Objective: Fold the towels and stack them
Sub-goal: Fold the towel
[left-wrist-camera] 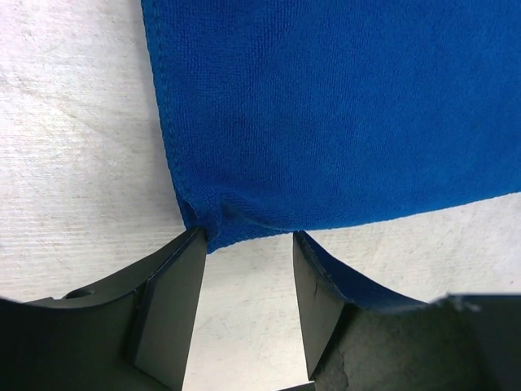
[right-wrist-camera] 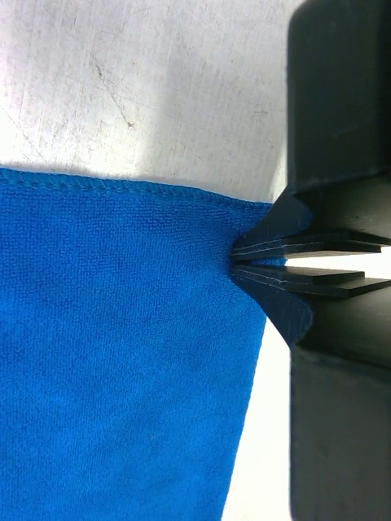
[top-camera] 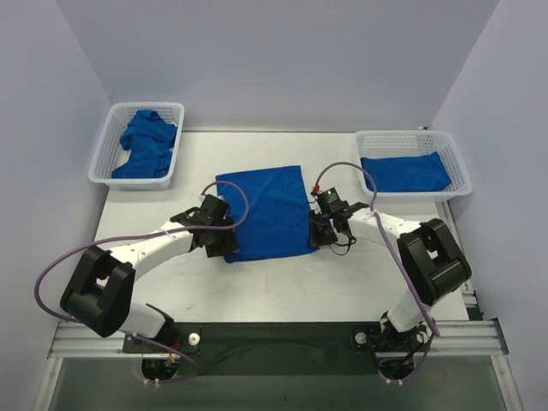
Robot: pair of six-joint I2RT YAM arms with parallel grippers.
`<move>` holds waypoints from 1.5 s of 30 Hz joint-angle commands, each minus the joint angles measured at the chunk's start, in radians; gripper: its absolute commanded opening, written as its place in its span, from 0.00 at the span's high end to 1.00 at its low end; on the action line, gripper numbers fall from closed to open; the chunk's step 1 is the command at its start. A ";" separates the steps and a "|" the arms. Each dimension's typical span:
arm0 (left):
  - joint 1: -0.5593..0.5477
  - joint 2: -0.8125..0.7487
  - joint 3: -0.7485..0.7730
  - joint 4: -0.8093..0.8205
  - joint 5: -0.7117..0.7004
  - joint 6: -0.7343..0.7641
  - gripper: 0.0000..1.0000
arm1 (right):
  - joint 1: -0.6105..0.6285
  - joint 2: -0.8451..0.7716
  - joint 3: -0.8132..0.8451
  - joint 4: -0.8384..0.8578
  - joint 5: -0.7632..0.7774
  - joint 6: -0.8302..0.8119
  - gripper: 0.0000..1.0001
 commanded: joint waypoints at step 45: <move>-0.003 -0.063 0.033 -0.177 -0.002 0.003 0.98 | -0.015 -0.011 -0.027 -0.004 0.016 -0.003 0.90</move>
